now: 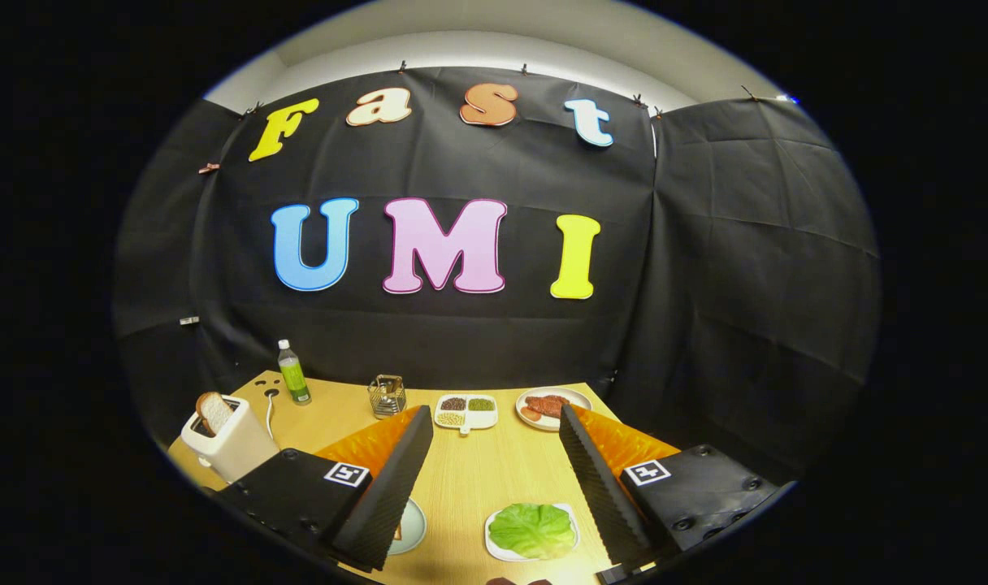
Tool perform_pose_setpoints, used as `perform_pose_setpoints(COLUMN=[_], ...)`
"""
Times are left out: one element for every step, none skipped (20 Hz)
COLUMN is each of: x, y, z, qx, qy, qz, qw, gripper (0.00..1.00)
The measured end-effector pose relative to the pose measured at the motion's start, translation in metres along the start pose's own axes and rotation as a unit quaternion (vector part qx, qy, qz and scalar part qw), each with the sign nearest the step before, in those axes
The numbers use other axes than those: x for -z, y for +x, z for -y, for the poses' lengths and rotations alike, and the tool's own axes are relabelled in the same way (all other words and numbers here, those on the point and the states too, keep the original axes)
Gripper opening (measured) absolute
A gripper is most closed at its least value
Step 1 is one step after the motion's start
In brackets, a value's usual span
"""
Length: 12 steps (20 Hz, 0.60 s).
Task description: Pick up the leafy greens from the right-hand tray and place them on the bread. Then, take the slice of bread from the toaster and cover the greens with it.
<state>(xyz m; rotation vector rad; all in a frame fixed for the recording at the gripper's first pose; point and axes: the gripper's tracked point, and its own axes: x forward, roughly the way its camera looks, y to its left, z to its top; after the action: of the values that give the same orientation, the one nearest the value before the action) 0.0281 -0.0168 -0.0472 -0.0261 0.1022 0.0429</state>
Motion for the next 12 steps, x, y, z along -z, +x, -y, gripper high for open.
perform_pose_setpoints(x=[0.004,0.009,0.015,0.022,0.030,0.039,0.049,0.058,0.067,0.076,0.087,0.098], y=[0.002,0.004,0.006,0.009,0.012,0.016,0.018,0.021,0.025,0.029,0.034,0.038], z=[0.003,0.005,0.008,0.012,0.017,0.021,0.023,0.023,0.025,0.027,0.029,0.031], qx=[-0.001,-0.001,-0.002,0.000,0.002,0.003,0.001,-0.003,-0.005,-0.008,-0.009,-0.012], qy=[0.001,0.001,-0.001,-0.004,-0.008,-0.010,-0.008,-0.005,-0.003,-0.006,-0.012,-0.016], qz=[-0.006,-0.012,-0.018,-0.025,-0.034,-0.046,-0.059,-0.072,-0.083,-0.094,-0.107,-0.122], qw=[1.000,1.000,1.000,1.000,0.999,0.999,0.998,0.997,0.996,0.995,0.994,0.992], gripper=[0.97,0.98,0.98,0.98,0.98,0.98,0.98,0.98,0.98,0.98,0.98,0.98])
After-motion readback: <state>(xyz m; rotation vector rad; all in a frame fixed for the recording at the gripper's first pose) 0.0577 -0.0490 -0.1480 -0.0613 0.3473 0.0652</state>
